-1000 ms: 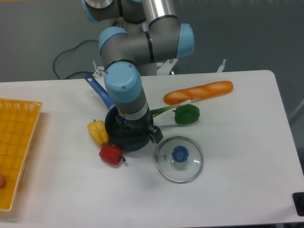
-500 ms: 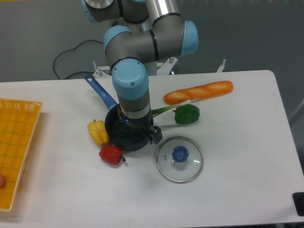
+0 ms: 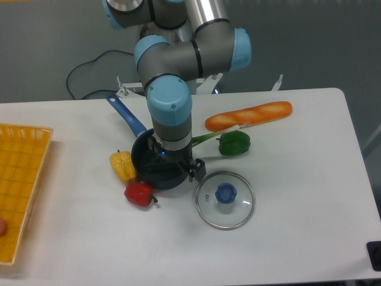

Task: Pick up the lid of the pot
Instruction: 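Lift the gripper up out of the black saucepan, then move the gripper over the glass lid's blue knob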

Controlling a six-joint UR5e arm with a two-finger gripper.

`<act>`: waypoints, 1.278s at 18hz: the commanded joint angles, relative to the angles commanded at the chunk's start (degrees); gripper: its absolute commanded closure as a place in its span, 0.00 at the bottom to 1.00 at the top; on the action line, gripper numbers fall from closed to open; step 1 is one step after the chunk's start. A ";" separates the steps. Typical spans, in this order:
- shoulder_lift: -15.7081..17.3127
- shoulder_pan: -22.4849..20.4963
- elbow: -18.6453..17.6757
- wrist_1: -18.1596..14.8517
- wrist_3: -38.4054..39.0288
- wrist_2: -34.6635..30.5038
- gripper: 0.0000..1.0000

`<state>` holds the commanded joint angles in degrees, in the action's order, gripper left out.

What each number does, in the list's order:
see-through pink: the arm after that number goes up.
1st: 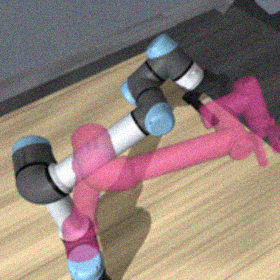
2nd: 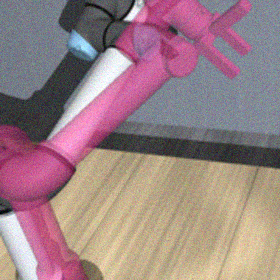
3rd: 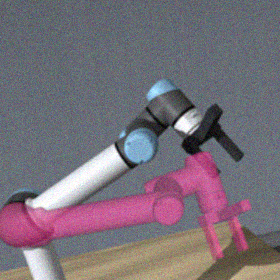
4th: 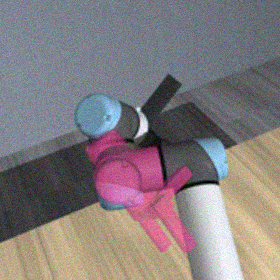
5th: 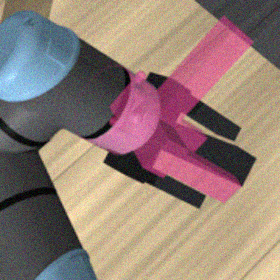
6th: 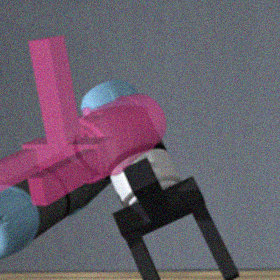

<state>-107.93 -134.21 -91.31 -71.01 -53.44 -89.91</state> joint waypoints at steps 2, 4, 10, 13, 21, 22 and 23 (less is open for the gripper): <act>0.09 0.00 -0.27 0.17 0.61 0.00 0.00; 0.09 -0.43 -0.18 0.09 1.66 -1.75 0.00; 0.09 -6.41 0.26 -0.18 9.57 -2.46 0.00; -1.49 -8.08 0.69 0.09 12.03 -1.94 0.00; -6.94 -9.23 3.25 2.55 16.79 -0.44 0.00; -7.64 -9.23 3.25 2.63 16.79 -0.53 0.00; -8.34 -9.23 3.25 2.72 16.87 -0.53 0.00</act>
<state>-116.27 -143.44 -88.07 -68.29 -36.56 -90.44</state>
